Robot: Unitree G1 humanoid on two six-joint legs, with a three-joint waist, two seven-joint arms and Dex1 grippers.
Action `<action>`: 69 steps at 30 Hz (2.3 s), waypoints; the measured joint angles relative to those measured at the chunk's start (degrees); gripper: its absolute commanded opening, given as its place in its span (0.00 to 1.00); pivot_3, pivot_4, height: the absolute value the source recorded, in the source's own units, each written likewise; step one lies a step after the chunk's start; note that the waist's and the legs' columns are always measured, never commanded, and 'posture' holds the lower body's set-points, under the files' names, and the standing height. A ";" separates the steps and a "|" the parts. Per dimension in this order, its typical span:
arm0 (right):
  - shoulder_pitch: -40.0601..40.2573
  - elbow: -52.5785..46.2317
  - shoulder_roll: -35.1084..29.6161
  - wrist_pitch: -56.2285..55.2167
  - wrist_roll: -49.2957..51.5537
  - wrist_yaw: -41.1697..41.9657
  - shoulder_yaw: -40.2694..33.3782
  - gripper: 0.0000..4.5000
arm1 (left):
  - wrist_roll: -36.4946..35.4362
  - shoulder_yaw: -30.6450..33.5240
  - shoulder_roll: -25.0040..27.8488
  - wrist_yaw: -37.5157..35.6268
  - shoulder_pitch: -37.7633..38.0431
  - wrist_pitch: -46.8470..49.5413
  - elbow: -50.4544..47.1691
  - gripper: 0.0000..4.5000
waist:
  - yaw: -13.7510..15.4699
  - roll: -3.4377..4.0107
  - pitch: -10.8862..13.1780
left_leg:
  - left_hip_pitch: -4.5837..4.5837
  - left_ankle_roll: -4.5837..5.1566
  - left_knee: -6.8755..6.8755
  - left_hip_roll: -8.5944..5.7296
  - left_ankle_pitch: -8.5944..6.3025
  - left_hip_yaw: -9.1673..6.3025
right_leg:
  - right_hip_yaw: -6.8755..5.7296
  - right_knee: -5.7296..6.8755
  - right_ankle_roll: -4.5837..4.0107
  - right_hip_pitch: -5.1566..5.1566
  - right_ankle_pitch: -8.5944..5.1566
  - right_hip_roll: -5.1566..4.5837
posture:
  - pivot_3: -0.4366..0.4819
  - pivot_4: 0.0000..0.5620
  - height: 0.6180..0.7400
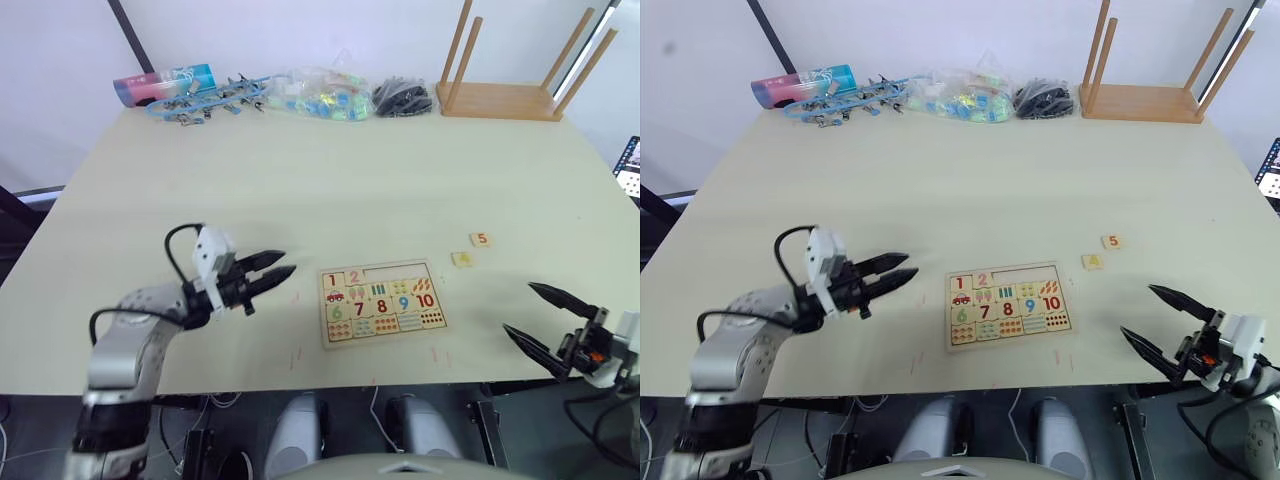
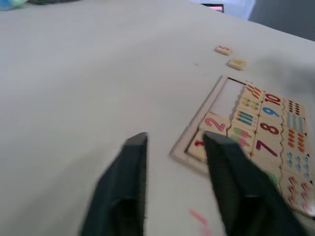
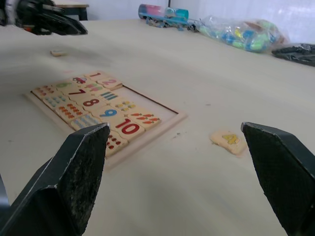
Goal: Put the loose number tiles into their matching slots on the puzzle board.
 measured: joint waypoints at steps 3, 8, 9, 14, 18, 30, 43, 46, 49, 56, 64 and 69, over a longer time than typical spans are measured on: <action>-0.12 1.20 -0.32 -0.01 -0.01 0.24 -0.30 1.00 | -0.70 3.63 -0.23 1.40 6.50 -2.49 -2.06 0.98 | 0.03 0.00 0.00 | 0.05 0.01 0.00 0.05 0.00 0.04 | 0.00 0.00 -0.20 0.01 -0.11 -0.02 | 0.48 0.27 0.98; -0.96 2.07 -0.57 -0.01 -0.01 0.37 -0.47 1.00 | -2.12 7.65 -0.64 3.53 10.83 -4.88 -2.80 0.98 | 0.23 0.02 -0.02 | 0.03 0.02 0.00 0.02 -0.01 0.05 | -0.02 0.00 -0.21 0.01 -0.12 -0.03 | 0.48 0.27 0.98; -0.94 2.08 -0.57 -0.01 -0.01 0.36 -0.51 1.00 | -2.17 7.77 -0.69 3.55 10.90 -4.89 -2.83 0.98 | 0.15 0.02 -0.02 | 0.03 0.03 0.00 0.03 -0.02 0.07 | 0.00 0.00 -0.21 0.01 -0.12 -0.04 | 0.48 0.27 0.98; 0.03 3.16 -0.94 0.46 0.02 -0.43 -2.13 1.00 | -3.80 13.01 -1.78 3.68 18.47 -8.19 -1.50 0.98 | -0.14 0.06 -0.04 | 0.11 0.03 -0.09 0.08 -0.03 0.16 | 0.03 -0.03 -0.22 0.00 -0.13 -0.01 | 0.48 0.27 0.98; 0.68 3.22 -0.96 2.09 0.09 -1.62 -2.42 1.00 | -3.90 14.70 -2.13 3.27 20.84 -11.04 1.03 0.98 | 0.22 -0.02 -0.09 | 0.12 0.03 -0.06 0.07 -0.03 0.14 | 0.01 -0.03 -0.22 0.01 -0.12 -0.04 | 0.48 0.27 0.98; 3.78 2.45 0.63 3.92 0.07 -6.78 -4.50 1.00 | -4.61 15.47 -3.24 4.83 23.03 -13.54 2.46 0.98 | 0.05 -0.02 -0.10 | 0.08 0.06 -0.08 0.12 -0.06 0.17 | 0.01 -0.06 -0.23 0.00 -0.13 -0.05 | 0.48 0.27 0.98; 4.43 0.45 1.23 3.68 -0.19 -8.53 -4.50 1.00 | -4.46 13.63 -3.05 5.68 21.80 -13.56 2.40 0.98 | 0.08 -0.02 -0.10 | 0.08 0.06 -0.08 0.12 -0.06 0.17 | 0.01 -0.08 -0.23 0.00 -0.13 -0.05 | 0.48 0.27 0.98; 4.30 0.47 1.23 3.65 -0.21 -8.50 -4.50 1.00 | -4.40 13.12 -3.04 5.72 21.48 -13.63 2.50 0.98 | 0.08 -0.01 -0.10 | 0.08 0.06 -0.08 0.12 -0.06 0.17 | 0.01 -0.08 -0.23 0.00 -0.13 -0.05 | 0.48 0.27 0.98; 4.03 0.47 1.23 3.54 -0.29 -8.49 -4.50 1.00 | -4.41 12.90 -3.04 5.78 21.24 -13.72 2.50 0.98 | 0.07 -0.01 -0.10 | 0.08 0.06 -0.08 0.13 -0.06 0.17 | 0.01 -0.09 -0.23 0.00 -0.13 -0.06 | 0.48 0.27 0.98; 3.47 0.70 1.23 2.88 -0.66 -8.12 -4.49 1.00 | -4.39 12.83 -3.05 5.67 21.64 -14.98 3.20 0.98 | 0.08 -0.01 -0.10 | 0.08 0.06 -0.08 0.13 -0.06 0.17 | 0.01 -0.09 -0.23 0.00 -0.13 -0.07 | 0.48 0.27 0.98; 2.58 0.87 1.23 2.72 -0.99 -7.80 -4.42 1.00 | -4.34 12.66 -3.02 5.24 21.25 -15.50 4.35 0.98 | 0.09 -0.01 -0.10 | 0.08 0.07 -0.08 0.13 -0.06 0.16 | 0.00 -0.09 -0.23 -0.01 -0.13 -0.08 | 0.48 0.27 0.98; 2.36 0.15 1.29 2.84 -1.40 -7.46 -2.94 1.00 | -3.87 11.71 -0.07 2.63 17.66 -16.50 8.42 0.98 | 0.16 -0.01 -0.09 | 0.07 0.07 -0.08 0.13 -0.06 0.12 | -0.06 -0.09 -0.24 -0.01 -0.13 -0.06 | 0.48 0.27 0.98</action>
